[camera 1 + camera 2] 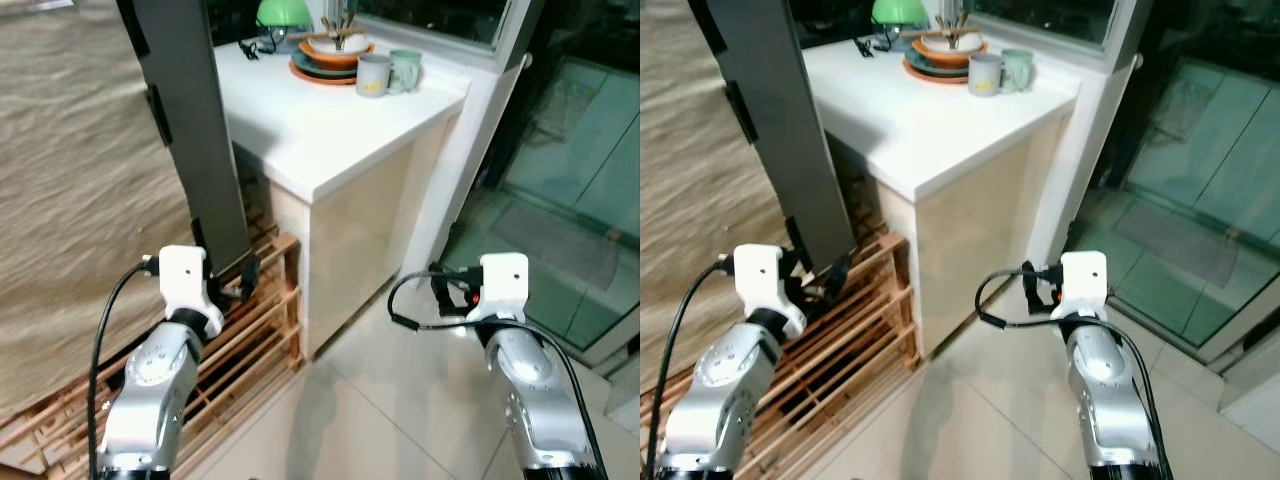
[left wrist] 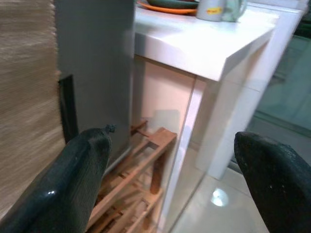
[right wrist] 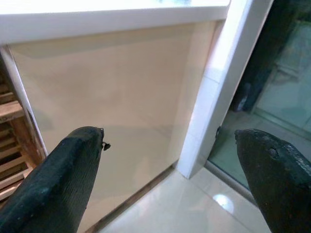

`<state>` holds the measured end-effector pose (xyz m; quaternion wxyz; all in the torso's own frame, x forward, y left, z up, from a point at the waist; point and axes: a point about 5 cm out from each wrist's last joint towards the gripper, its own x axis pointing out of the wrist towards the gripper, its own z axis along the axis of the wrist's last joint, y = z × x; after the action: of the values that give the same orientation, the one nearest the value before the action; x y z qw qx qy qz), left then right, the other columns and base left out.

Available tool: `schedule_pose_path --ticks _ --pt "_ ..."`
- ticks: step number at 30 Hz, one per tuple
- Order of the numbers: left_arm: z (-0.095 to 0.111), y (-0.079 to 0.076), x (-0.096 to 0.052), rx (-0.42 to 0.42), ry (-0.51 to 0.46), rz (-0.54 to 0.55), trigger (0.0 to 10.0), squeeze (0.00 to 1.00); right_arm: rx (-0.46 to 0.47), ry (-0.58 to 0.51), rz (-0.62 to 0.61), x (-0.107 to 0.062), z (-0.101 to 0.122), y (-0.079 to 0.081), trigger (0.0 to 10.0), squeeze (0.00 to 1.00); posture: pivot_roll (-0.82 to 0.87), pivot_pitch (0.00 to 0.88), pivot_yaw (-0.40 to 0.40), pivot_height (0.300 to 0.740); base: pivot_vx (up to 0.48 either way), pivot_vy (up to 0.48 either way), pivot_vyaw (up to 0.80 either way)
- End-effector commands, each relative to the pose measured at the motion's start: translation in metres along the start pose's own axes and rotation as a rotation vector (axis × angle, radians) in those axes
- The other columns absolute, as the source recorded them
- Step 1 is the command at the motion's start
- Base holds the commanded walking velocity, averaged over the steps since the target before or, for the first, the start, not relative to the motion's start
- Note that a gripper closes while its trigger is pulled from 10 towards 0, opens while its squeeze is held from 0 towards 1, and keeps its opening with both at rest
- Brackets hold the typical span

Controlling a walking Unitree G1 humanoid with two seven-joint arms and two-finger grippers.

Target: Restocking fridge

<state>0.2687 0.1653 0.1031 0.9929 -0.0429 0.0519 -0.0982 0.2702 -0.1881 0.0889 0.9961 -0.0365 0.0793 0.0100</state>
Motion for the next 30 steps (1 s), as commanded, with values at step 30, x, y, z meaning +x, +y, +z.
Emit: schedule_pose_path --ticks 30 --pt "0.0038 -0.0089 0.0073 0.016 -0.007 -0.107 10.0 0.00 0.032 0.004 -0.030 -0.0031 -0.0054 -0.0062 10.0 0.00 -0.09 0.000 0.030 0.740 0.000 0.168 -0.40"
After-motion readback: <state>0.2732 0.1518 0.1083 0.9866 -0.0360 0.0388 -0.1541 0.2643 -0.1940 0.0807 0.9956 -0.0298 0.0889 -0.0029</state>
